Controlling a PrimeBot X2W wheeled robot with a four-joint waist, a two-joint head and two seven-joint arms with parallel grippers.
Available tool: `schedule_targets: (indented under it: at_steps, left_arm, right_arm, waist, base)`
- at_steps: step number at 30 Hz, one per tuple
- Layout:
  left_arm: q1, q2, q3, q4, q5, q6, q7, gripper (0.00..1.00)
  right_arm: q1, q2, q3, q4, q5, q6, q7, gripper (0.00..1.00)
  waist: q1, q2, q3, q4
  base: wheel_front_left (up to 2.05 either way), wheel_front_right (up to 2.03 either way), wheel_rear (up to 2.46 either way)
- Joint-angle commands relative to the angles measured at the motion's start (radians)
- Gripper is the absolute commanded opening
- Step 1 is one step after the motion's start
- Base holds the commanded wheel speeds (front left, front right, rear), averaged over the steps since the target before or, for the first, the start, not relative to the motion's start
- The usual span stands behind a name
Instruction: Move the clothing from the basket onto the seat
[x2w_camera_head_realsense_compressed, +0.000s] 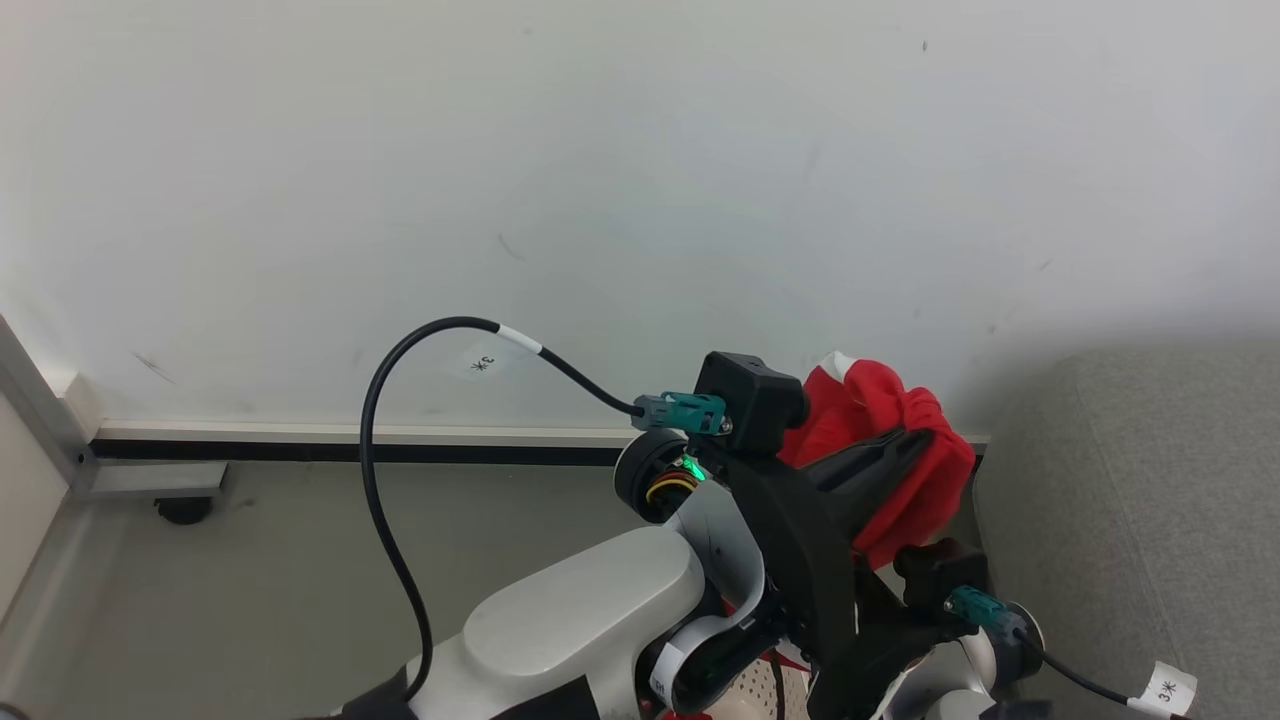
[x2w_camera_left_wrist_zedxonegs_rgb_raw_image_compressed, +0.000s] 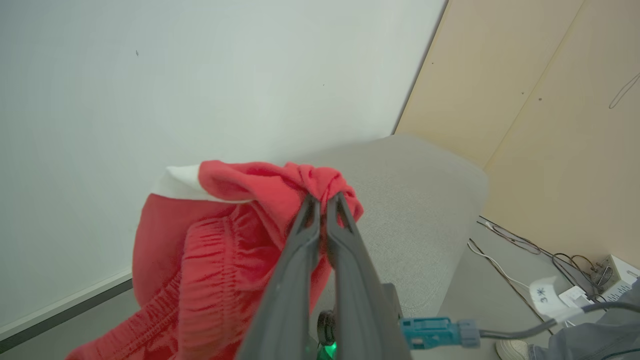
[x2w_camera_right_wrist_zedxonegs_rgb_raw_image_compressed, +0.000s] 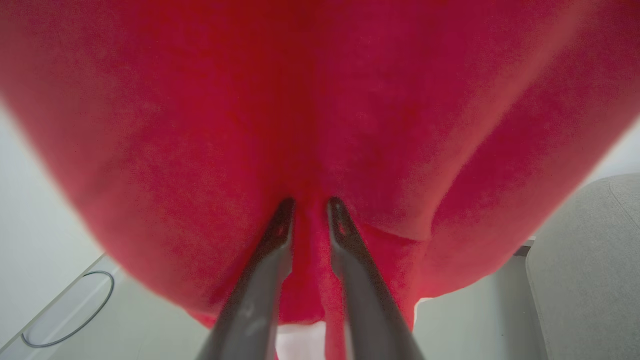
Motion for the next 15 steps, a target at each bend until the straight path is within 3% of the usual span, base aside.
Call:
schedule_targets:
  at_steps: [1, 14, 15]
  left_arm:
    - [0.016, 0.006, -0.001, 0.010, -0.001, 0.003, 0.002, 0.00]
    - [0.030, 0.034, 0.012, 0.165, 0.037, 0.042, -0.058, 0.00]
    - [0.037, 0.033, 0.015, 0.185, 0.035, 0.042, -0.066, 0.07]
  right_arm:
    - [-0.011, -0.001, 0.007, 0.002, 0.010, 0.000, -0.010, 0.00]
    - [0.007, -0.001, 0.002, -0.017, 0.005, 0.000, -0.027, 0.00]
    - [0.011, -0.001, 0.003, -0.023, 0.007, 0.000, -0.026, 0.00]
  waist:
    - [0.0000, 0.0000, 0.002, -0.004]
    - [0.0000, 0.0000, 0.013, -0.035]
    - [0.0000, 0.0000, 0.014, -0.039]
  base:
    - [0.00, 0.00, 0.00]
    - [0.00, 0.00, 0.00]
    - [0.00, 0.00, 0.00]
